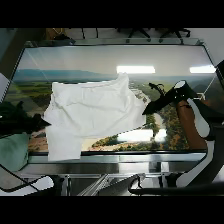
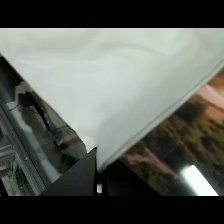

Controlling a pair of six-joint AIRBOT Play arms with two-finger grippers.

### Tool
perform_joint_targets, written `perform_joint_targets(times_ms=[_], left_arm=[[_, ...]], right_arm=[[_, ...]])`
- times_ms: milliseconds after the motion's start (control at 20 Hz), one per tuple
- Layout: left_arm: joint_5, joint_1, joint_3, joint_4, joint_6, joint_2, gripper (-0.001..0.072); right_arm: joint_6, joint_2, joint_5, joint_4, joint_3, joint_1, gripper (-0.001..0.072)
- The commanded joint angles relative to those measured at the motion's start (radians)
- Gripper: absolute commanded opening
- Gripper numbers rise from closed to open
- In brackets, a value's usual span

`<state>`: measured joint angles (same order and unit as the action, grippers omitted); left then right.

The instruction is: Fold the shirts.

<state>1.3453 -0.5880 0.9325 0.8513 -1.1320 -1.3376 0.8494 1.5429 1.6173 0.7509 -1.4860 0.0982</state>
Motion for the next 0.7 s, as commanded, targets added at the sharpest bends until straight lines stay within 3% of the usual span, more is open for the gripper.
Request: perform_joint_targets(times_ms=[0, 150, 300, 450, 500, 650], left_arm=[[0.054, -0.001, 0.166, -0.254, 0.006, 0.151, 0.0015], [0.058, -0.001, 0.43, -0.414, -0.012, 0.326, 0.0015], [-0.013, -0.002, 0.702, -0.425, -0.079, 0.451, 0.0015], [-0.129, -0.002, 0.894, -0.423, -0.082, 0.546, 0.0015], [-0.147, -0.002, 0.935, -0.395, -0.091, 0.567, 0.0015], [-0.116, -0.002, 1.019, -0.111, -0.179, 0.6, 0.0015]], right_arm=[[0.005, -0.175, 0.018, -0.075, -0.092, 0.007, 0.0022], [0.004, -0.406, -0.145, -0.153, -0.264, 0.078, 0.0021], [0.0, -0.623, -0.368, -0.161, -0.353, 0.133, 0.0021], [-0.027, -0.779, -0.463, -0.138, -0.355, 0.139, 0.0021], [-0.027, -0.812, -0.482, -0.119, -0.355, 0.139, 0.0021], [-0.026, -0.876, -0.506, -0.055, -0.355, 0.139, 0.0021]])
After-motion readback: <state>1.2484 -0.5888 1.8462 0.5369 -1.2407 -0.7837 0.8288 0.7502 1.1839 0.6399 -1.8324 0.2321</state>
